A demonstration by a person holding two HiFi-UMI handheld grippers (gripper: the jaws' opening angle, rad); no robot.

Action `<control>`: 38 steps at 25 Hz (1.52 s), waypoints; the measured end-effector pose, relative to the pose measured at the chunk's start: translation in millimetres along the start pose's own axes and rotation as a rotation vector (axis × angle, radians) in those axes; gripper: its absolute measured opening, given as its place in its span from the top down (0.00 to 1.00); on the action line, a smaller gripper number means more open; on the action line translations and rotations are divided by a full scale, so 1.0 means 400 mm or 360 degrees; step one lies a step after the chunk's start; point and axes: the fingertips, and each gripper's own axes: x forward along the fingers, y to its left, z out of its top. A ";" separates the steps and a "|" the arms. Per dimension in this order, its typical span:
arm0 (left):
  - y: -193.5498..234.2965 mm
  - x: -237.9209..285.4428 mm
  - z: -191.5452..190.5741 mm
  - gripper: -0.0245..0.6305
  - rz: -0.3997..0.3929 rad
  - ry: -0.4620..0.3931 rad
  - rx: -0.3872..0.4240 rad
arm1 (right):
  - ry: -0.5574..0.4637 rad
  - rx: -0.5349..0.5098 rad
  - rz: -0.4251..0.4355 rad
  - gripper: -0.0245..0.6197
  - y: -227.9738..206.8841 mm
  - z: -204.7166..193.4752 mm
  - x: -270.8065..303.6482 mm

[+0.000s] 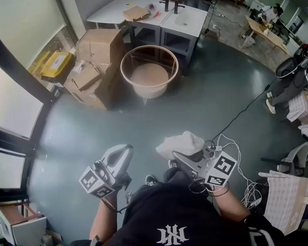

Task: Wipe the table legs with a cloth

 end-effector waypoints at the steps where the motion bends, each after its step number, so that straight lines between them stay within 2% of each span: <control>1: -0.001 -0.015 -0.001 0.95 -0.0015 -0.0002 -0.0010 | 0.0013 -0.0007 0.0000 0.84 0.019 -0.002 0.009; 8: -0.010 -0.056 -0.041 0.95 -0.0090 0.0056 -0.0076 | 0.0111 -0.0014 -0.0055 0.84 0.096 -0.046 0.002; 11: -0.039 -0.047 -0.046 0.96 -0.0132 0.0056 -0.0059 | 0.0129 -0.0006 -0.0063 0.84 0.102 -0.058 -0.022; 14: -0.087 -0.031 -0.049 0.95 -0.0174 0.0071 -0.0021 | 0.0129 -0.0002 -0.0035 0.84 0.104 -0.058 -0.039; 19: -0.139 -0.018 -0.079 0.96 -0.0202 0.0183 0.0004 | 0.0064 -0.0047 0.0047 0.84 0.112 -0.023 -0.026; 25: -0.212 0.075 -0.116 0.95 -0.0226 0.0229 0.0004 | 0.0003 -0.0023 0.0076 0.84 0.083 -0.015 -0.130; 30: -0.297 0.159 -0.157 0.96 -0.0273 0.0320 0.0114 | -0.0012 0.0009 0.0102 0.84 0.035 -0.024 -0.237; 38: -0.352 0.229 -0.248 0.95 -0.0248 0.0406 0.0073 | 0.0000 -0.0017 0.0184 0.84 0.016 -0.051 -0.308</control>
